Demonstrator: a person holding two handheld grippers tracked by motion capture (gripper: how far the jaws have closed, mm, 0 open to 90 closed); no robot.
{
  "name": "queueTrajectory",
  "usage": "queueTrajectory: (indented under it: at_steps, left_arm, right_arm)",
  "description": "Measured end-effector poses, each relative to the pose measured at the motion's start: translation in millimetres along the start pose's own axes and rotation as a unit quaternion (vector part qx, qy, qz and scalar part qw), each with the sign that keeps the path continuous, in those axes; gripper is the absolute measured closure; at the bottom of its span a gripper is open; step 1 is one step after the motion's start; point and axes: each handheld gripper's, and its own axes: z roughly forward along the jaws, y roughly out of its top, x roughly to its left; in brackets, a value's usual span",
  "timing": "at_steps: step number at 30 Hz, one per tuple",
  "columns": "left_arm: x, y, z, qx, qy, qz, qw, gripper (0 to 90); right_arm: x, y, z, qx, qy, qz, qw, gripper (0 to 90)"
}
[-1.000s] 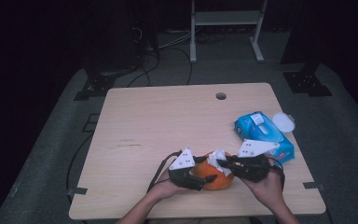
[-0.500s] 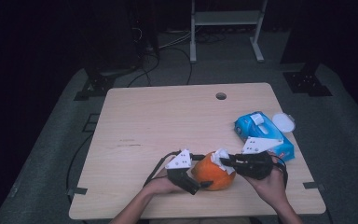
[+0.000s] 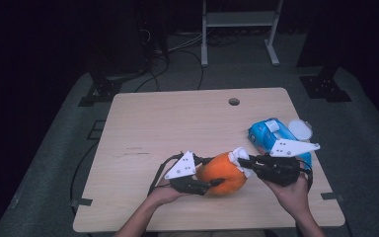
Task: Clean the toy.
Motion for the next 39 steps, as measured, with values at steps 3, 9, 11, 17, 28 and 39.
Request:
queueTrajectory:
  at_steps: [3,9,11,17,28,39]
  left_arm:
    - [0.3,5.6,-5.0,0.026,0.004,0.012,0.9996,39.8]
    - [6.0,-27.8,12.6,0.108,-0.001,-0.019,0.9940,38.6]
    - [7.7,-30.2,15.2,0.100,-0.004,-0.030,0.9945,37.2]
    - [1.6,-26.9,21.1,0.110,-0.001,-0.016,0.9938,33.2]
    - [-2.8,-26.9,23.9,0.113,-0.007,-0.005,0.9935,32.1]
    - [11.3,-30.8,14.0,0.107,-0.013,-0.056,0.9926,24.2]
  right_arm:
    - [-3.1,-6.2,7.2,0.017,0.003,0.013,0.9998,81.5]
    - [-15.4,-32.6,38.5,0.081,0.011,0.041,0.9958,81.4]
    - [-12.5,-37.3,45.5,0.092,0.011,0.038,0.9950,81.4]
    - [2.0,-25.9,46.5,0.083,0.013,0.007,0.9964,81.5]
    - [14.5,-19.6,53.5,0.084,0.024,-0.023,0.9959,81.7]
    - [-19.3,-40.4,47.4,0.089,0.006,0.034,0.9954,81.6]
